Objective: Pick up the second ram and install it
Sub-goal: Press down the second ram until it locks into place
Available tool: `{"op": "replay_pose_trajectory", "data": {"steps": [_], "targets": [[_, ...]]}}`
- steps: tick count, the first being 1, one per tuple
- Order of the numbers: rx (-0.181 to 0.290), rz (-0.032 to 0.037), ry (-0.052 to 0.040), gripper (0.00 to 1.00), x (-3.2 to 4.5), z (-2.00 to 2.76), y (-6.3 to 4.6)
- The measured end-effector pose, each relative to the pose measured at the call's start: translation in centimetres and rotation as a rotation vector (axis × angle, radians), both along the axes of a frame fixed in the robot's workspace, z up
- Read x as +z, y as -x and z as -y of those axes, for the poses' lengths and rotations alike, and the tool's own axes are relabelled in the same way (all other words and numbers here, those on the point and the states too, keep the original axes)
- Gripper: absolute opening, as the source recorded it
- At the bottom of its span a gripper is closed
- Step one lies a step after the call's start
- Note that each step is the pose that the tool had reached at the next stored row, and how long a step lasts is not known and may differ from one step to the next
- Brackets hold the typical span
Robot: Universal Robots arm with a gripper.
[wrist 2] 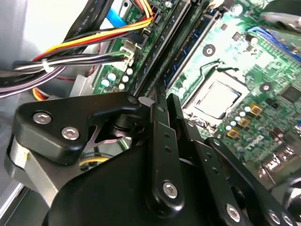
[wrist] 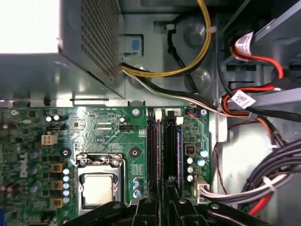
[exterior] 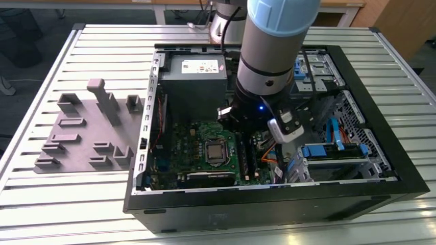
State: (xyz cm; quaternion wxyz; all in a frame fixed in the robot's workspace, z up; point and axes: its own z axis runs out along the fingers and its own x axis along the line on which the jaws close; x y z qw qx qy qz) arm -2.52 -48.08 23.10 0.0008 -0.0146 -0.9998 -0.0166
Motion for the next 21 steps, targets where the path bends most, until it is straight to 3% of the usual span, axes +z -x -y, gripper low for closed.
{"op": "replay_pose_trajectory", "data": {"steps": [4,9,21], "targets": [[0.000,0.0000,-0.0002,0.21,0.74,0.00,0.00],[0.000,0.0000,-0.0002,0.11,0.75,0.00,0.00],[0.000,0.0003,-0.0002,0.11,0.46,0.00,0.00]]}}
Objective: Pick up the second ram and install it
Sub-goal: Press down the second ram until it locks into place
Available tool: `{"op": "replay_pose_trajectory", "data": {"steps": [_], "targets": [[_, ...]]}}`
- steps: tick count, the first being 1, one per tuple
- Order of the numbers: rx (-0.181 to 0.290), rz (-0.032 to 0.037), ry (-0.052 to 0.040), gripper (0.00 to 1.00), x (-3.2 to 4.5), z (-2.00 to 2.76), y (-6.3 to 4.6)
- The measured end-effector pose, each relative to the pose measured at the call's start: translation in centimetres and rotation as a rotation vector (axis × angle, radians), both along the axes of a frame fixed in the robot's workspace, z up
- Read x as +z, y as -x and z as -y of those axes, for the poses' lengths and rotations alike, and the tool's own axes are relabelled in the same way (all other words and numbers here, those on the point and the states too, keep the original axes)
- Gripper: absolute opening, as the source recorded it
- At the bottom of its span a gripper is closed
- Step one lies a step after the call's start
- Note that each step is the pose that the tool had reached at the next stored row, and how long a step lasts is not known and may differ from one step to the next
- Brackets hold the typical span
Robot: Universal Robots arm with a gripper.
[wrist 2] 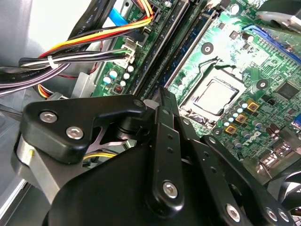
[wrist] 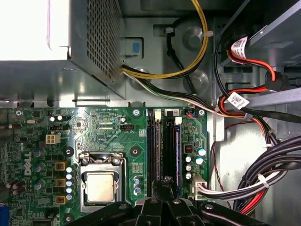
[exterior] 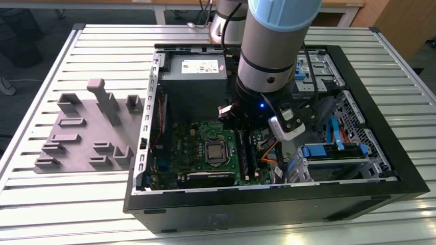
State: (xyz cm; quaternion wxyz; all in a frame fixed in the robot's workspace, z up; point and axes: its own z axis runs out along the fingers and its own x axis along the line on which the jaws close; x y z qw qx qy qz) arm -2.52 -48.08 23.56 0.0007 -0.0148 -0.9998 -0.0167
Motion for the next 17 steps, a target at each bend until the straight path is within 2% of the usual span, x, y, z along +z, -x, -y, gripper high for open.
{"op": "replay_pose_trajectory", "data": {"steps": [8,17], "targets": [[0.000,0.0002,-0.0005,0.11,-0.11,-0.01,0.0],[0.000,0.0000,-0.0002,0.11,-1.08,0.00,0.0]]}}
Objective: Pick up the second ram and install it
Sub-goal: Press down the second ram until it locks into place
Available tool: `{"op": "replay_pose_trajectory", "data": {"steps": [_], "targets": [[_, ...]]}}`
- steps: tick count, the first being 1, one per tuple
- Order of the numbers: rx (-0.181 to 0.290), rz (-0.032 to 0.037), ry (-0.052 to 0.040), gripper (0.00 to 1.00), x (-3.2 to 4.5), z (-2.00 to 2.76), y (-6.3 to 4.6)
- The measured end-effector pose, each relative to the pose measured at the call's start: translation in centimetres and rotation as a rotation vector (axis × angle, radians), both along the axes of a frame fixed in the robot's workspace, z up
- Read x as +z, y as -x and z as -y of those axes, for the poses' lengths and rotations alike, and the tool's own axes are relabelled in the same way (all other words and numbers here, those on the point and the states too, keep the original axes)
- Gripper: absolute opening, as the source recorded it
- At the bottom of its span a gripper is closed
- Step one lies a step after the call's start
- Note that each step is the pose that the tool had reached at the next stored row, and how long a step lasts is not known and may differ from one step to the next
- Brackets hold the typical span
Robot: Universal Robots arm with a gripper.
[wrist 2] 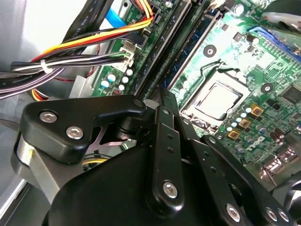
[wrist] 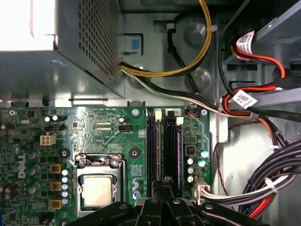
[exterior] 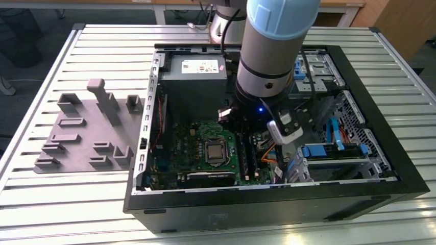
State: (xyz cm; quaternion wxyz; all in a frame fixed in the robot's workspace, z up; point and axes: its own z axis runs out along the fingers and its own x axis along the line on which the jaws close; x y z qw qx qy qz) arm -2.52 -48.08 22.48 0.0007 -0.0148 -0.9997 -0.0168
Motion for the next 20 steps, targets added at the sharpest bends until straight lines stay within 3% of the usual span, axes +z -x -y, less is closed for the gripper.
{"op": "replay_pose_trajectory", "data": {"steps": [15,18,20], "targets": [[0.000,-0.0004,0.0007,0.11,-1.04,0.04,0.0],[0.000,0.0009,-0.0031,0.11,-0.60,-0.04,0.0],[0.000,0.0002,-0.0011,0.11,0.18,-0.01,0.0]]}}
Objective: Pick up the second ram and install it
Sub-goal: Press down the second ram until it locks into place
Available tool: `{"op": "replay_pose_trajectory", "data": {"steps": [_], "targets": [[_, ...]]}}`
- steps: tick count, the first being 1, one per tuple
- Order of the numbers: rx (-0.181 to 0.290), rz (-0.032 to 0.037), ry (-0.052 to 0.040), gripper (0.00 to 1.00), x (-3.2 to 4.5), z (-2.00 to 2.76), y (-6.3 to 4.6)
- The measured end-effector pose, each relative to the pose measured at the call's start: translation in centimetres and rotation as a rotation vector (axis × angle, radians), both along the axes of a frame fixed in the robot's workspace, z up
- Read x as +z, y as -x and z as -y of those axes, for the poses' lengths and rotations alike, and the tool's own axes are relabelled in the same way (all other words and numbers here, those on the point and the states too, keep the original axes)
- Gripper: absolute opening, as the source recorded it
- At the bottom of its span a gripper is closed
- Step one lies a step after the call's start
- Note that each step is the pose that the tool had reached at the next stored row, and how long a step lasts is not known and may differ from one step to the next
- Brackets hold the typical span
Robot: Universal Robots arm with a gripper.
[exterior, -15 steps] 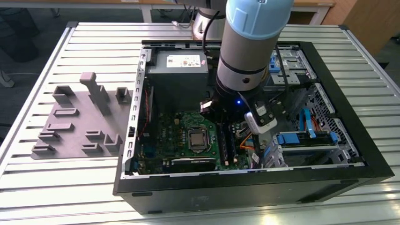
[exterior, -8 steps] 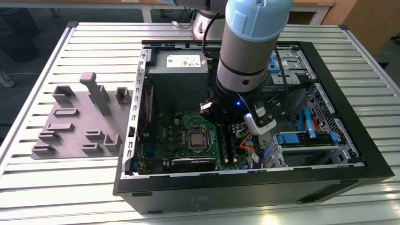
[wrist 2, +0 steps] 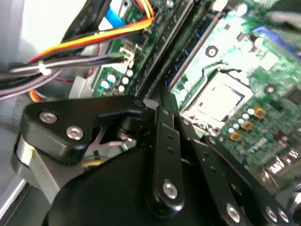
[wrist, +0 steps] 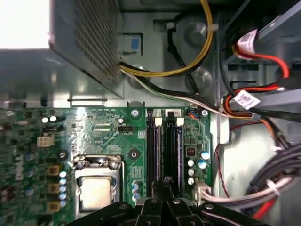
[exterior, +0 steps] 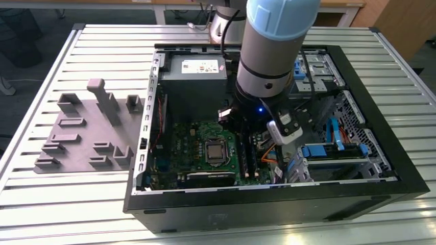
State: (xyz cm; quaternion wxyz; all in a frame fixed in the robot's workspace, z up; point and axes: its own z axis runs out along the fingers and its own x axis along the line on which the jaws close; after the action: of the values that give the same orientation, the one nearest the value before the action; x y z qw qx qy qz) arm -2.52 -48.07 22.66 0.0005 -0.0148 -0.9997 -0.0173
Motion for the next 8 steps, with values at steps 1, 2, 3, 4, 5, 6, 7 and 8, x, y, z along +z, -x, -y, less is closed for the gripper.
{"op": "replay_pose_trajectory", "data": {"steps": [1,2,3,4,5,6,7,8], "targets": [[0.000,-0.0002,0.0007,0.11,0.38,0.01,0.00],[0.000,-0.0002,0.0004,0.11,0.72,0.01,0.00],[0.000,-0.0002,0.0004,0.11,0.97,0.01,0.00],[0.000,-0.0002,0.0005,0.11,1.05,0.01,0.01],[0.000,-0.0002,0.0002,0.11,1.04,0.01,0.00],[0.000,-0.0001,0.0000,0.11,1.04,0.01,0.01],[0.000,-0.0002,0.0001,0.11,1.04,0.01,0.01],[0.000,-0.0002,0.0001,0.11,1.04,0.01,0.01]]}}
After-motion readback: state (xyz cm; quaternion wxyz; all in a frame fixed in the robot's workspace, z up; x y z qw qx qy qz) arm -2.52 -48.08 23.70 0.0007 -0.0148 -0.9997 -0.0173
